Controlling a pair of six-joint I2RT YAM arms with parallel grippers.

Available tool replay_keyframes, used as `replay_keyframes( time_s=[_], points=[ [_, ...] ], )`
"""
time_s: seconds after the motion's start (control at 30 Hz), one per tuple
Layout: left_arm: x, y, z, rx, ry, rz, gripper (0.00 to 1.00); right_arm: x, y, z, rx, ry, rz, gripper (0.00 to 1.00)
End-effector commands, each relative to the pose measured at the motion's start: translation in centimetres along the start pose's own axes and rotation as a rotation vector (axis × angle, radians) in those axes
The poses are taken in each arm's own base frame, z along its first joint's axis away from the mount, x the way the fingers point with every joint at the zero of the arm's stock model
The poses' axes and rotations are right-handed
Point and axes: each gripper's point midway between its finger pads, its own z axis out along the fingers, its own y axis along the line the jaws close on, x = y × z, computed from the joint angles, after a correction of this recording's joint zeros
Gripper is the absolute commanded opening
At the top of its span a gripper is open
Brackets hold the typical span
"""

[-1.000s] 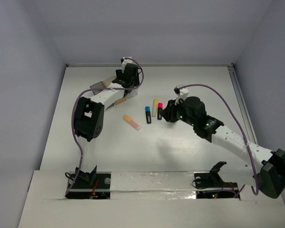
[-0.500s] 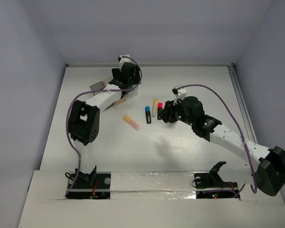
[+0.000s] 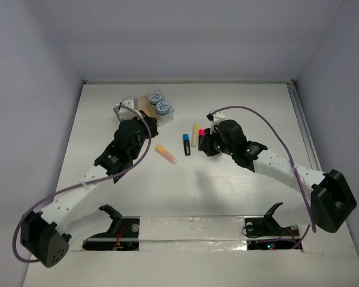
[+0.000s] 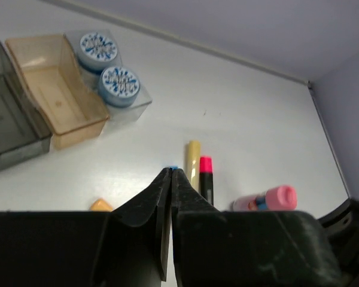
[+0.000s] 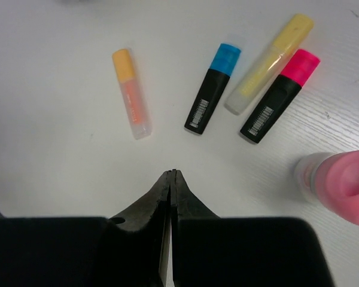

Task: Sort the stationery into containers
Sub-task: Pick up the stationery from the center of the board.

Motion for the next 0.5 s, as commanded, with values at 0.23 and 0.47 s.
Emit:
replay_keyframes(
  time_s=[0.23, 0.47],
  points=[
    [-3.7, 1.9, -10.0, 0.043, -0.045, -0.022, 0.09, -5.4, -1.5, -6.0, 0.165, -0.218, 0.033, 0.67],
    [-6.1, 4.0, -14.3, 0.025, -0.137, -0.002, 0.2, -4.3, -6.1, -10.4, 0.397, -0.311, 0.082, 0.9]
  ],
)
